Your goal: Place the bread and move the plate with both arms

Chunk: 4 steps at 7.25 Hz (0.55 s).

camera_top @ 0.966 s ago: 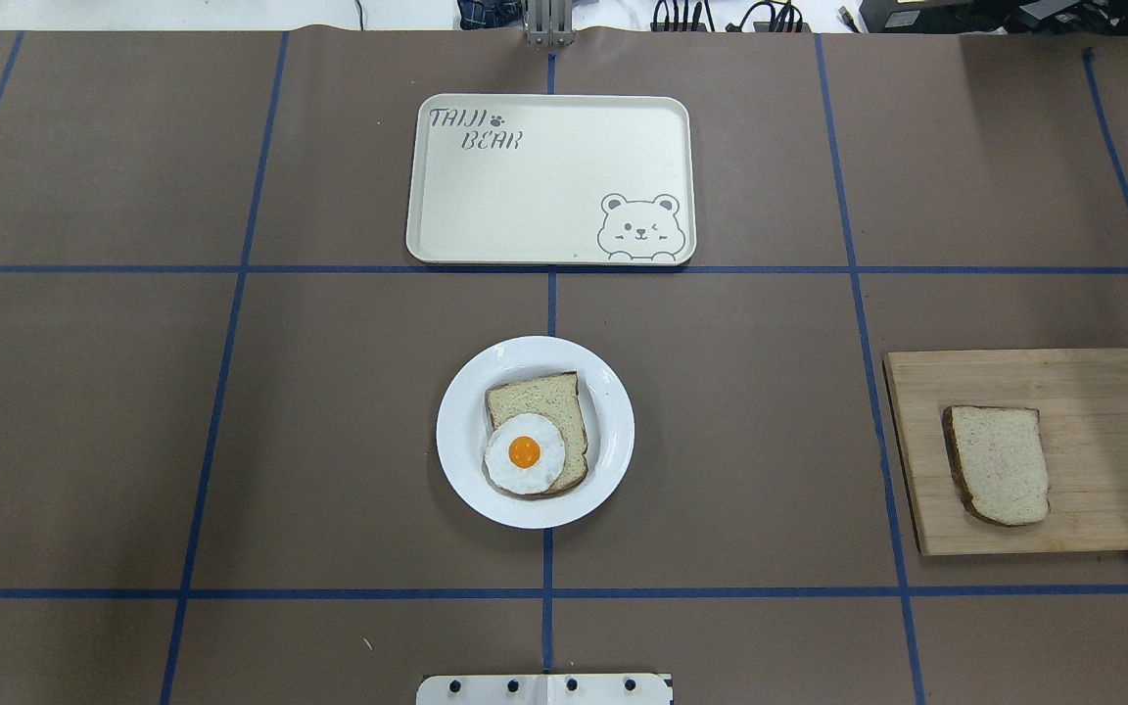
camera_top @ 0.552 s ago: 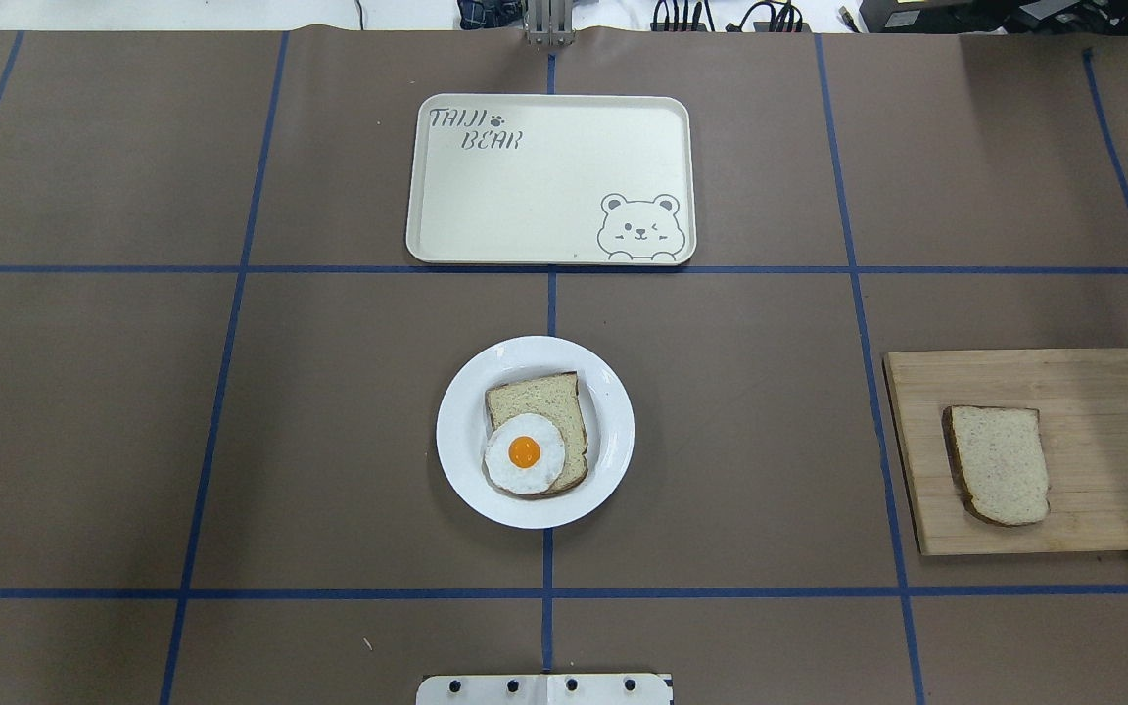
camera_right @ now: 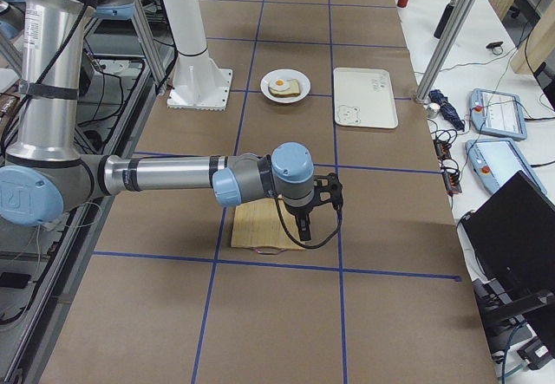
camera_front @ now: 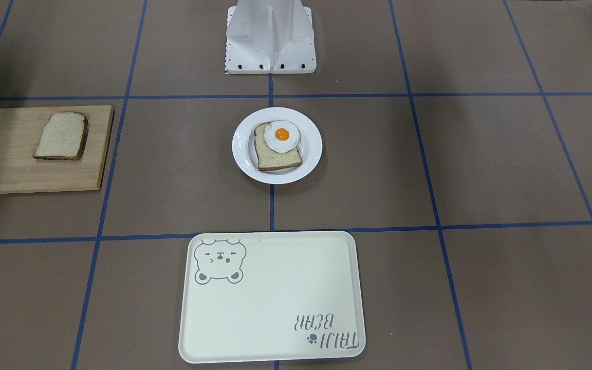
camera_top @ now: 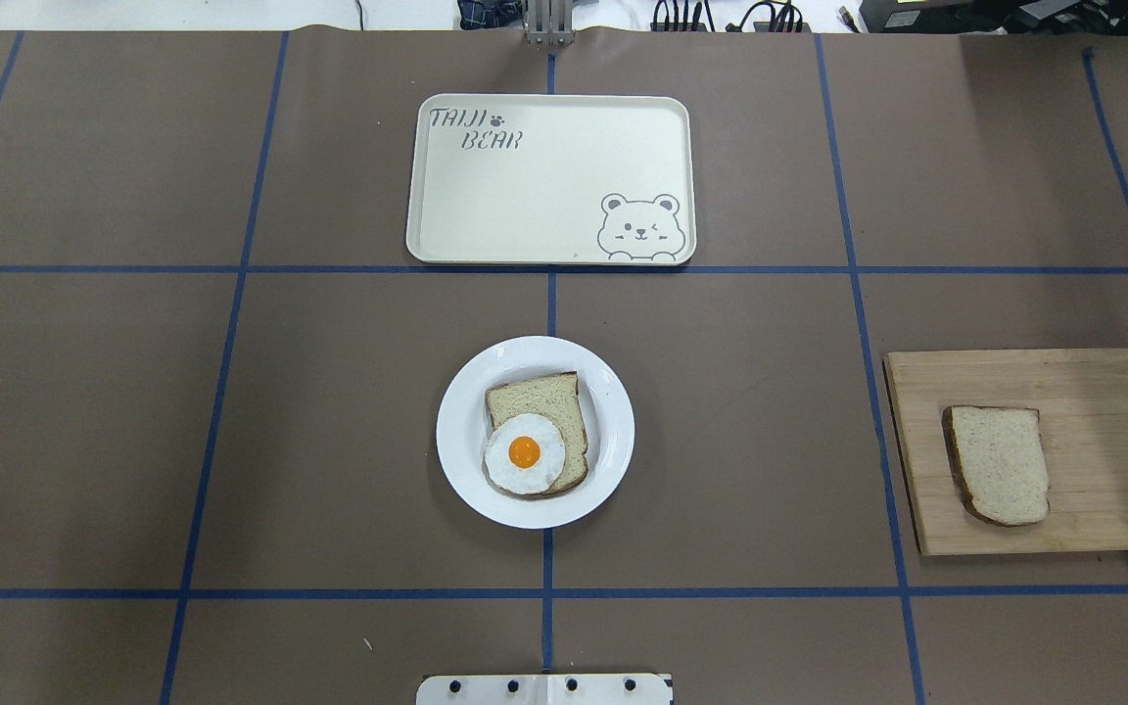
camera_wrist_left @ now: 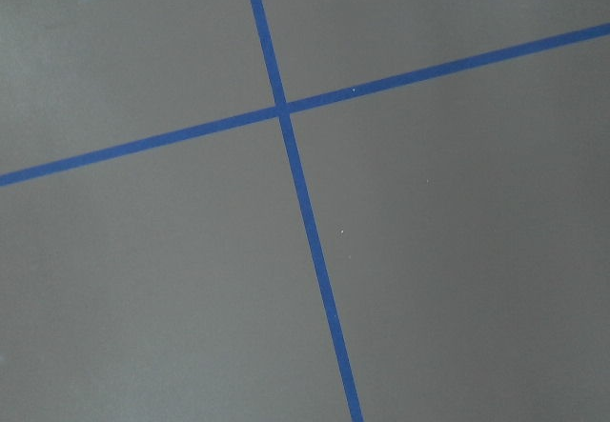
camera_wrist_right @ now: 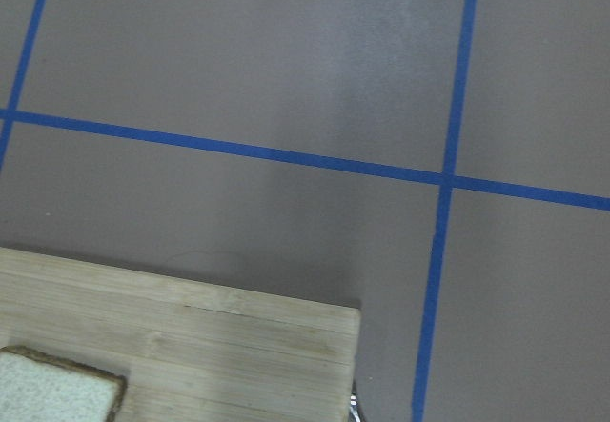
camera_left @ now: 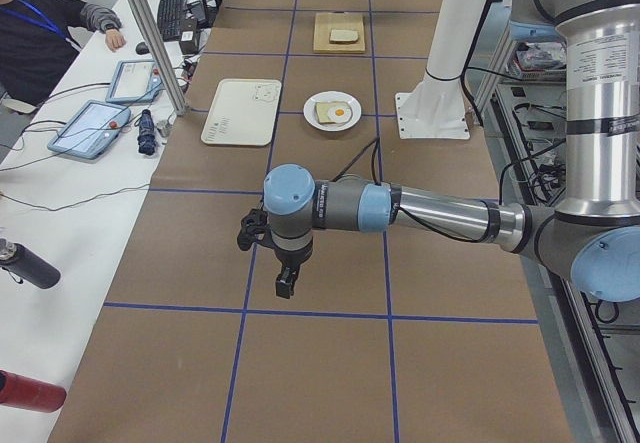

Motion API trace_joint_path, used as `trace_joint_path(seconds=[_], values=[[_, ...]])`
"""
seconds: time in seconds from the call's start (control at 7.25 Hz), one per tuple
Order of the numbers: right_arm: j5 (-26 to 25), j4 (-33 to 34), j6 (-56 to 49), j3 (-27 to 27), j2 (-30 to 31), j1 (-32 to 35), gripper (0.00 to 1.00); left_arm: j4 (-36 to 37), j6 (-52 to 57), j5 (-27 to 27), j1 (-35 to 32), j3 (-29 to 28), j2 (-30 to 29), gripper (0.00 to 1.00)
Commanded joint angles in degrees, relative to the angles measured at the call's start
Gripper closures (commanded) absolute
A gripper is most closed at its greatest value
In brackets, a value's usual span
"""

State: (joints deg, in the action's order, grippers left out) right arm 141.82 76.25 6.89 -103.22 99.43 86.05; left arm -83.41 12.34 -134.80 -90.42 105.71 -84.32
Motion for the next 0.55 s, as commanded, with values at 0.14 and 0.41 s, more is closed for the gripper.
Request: trace_joint_path(seconds=[0.14, 0.41], values=[[1.62, -15.36, 25.16, 0.12, 0.15, -9.80, 0.00, 0.00, -0.03, -0.37, -0.02, -0.07, 0.47, 0.02], [-8.35, -33.36, 50.03, 1.08, 0.67, -22.70, 0.00, 0.00, -0.03, -0.37, -0.10, 0.02, 0.65, 0.02]])
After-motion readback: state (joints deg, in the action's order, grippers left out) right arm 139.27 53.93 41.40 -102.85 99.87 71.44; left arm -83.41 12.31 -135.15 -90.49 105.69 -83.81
